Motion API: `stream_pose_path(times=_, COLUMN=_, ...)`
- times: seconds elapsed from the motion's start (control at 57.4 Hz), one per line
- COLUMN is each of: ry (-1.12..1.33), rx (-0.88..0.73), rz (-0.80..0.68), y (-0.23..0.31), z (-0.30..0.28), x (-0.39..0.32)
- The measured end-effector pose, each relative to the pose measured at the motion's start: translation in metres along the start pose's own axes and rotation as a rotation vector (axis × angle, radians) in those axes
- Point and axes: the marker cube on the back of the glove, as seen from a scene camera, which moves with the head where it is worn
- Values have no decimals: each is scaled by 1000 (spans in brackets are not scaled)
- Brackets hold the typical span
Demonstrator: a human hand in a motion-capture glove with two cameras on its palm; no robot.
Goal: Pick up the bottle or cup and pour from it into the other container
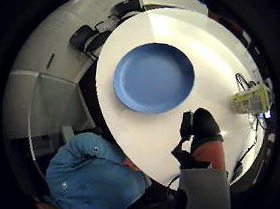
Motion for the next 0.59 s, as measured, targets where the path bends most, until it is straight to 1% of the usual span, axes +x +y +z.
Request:
stream_pose_path(times=0.279, ry=-45, rx=13, rz=14, y=13, z=-1, x=14)
stream_pose_path(times=0.383, ry=-84, rx=21, rz=17, y=24, z=-6, x=30)
stream_pose_path(times=0.505, ry=-131, rx=78, rz=56, y=39, z=-10, x=61)
stream_pose_path(times=0.592, ry=-185, rx=153, rz=56, y=49, z=-12, x=89)
